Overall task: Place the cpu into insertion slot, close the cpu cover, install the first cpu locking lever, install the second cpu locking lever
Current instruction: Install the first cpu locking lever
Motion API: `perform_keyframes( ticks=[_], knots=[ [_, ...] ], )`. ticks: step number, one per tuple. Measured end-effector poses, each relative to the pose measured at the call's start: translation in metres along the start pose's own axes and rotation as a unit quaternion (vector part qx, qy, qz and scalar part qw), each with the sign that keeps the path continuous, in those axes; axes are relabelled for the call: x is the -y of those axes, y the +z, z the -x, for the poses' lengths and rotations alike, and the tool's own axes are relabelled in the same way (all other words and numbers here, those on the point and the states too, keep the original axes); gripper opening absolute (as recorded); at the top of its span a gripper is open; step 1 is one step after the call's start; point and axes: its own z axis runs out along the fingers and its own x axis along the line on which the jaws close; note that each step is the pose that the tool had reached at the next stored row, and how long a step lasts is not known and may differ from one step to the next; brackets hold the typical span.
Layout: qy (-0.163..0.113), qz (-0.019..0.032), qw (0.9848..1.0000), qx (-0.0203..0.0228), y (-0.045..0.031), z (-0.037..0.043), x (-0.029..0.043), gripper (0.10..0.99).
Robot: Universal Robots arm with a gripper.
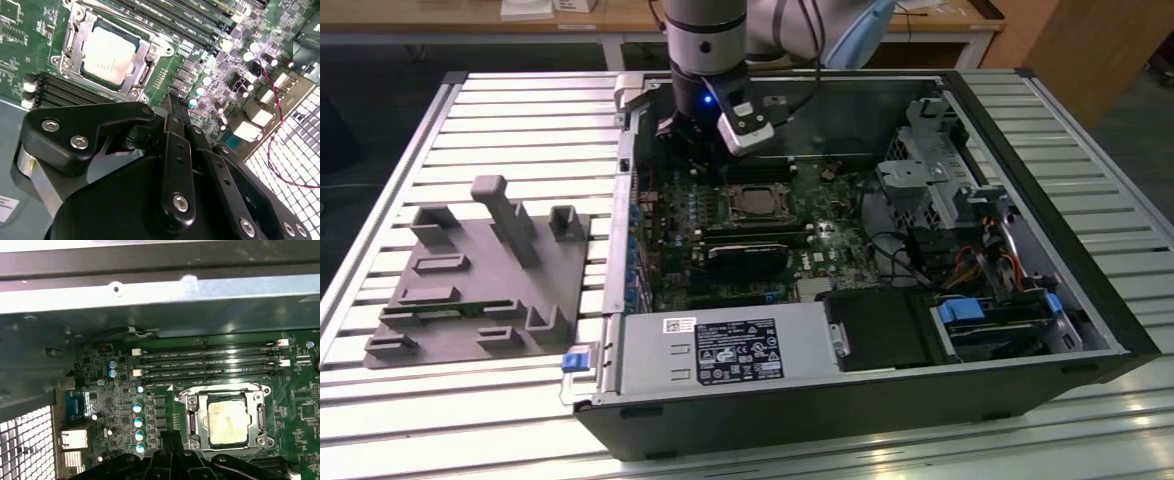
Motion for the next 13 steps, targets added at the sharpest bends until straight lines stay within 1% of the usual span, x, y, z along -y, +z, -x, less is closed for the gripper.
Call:
perform_keyframes(
  ticks=[1,3,5,7,10,11,13],
  knots=[
    [0.000,0.0033,1.0000,-0.0003,0.0000,-0.0007,0.0002,0.106],
    [0.000,0.0132,0.9999,-0.0011,0.0000,-0.0014,0.0005,0.106],
    [0.001,0.0266,0.9996,-0.0024,0.0000,-0.0019,0.0009,0.106],
    [0.001,0.0419,0.9991,-0.0037,-0.0001,-0.0022,0.0014,0.106],
    [0.002,0.0664,0.9978,-0.0058,0.0000,-0.0024,0.0024,0.106],
    [0.002,0.0723,0.9974,-0.0065,-0.0001,-0.0025,0.0027,0.106],
    [0.002,0.0825,0.9966,-0.0074,-0.0001,-0.0027,0.0030,0.106]
  ],
)
